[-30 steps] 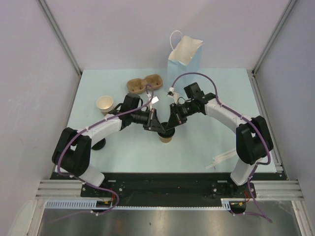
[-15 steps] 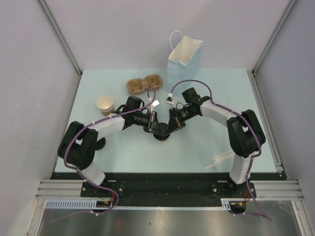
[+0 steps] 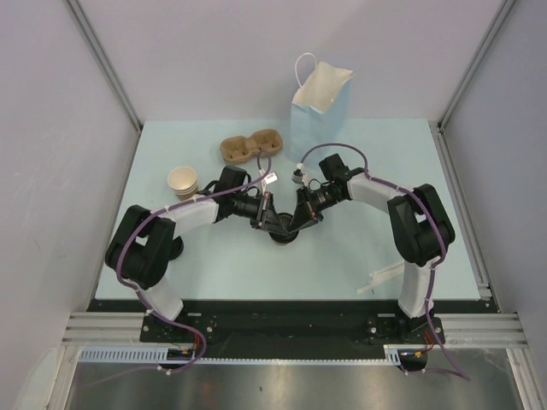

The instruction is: Pack the takeout coffee

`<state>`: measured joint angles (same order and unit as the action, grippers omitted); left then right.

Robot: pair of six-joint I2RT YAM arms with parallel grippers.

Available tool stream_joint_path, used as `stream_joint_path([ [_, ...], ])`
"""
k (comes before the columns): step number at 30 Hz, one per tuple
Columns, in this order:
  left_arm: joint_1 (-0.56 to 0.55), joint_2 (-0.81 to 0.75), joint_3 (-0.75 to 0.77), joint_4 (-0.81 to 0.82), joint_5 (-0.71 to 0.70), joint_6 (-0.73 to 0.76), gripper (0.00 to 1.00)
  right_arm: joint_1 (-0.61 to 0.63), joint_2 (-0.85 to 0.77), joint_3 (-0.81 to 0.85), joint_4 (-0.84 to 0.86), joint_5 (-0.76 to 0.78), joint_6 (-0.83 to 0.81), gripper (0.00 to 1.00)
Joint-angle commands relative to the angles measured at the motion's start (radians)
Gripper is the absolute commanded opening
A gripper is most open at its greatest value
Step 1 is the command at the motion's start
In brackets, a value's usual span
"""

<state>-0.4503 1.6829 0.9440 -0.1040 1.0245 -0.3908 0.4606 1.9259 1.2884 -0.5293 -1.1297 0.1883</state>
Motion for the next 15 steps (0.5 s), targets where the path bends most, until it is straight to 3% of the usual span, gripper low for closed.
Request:
stream_joint_path([
  [1, 0.025, 0.055, 0.030, -0.005, -0.046, 0.059, 0.00, -0.019, 0.059, -0.015, 0.080, 0.096, 0.020, 0.01],
  [15, 0.078, 0.181, 0.022, 0.000, -0.050, 0.095, 0.00, -0.034, 0.128, -0.015, 0.149, 0.088, 0.065, 0.02],
])
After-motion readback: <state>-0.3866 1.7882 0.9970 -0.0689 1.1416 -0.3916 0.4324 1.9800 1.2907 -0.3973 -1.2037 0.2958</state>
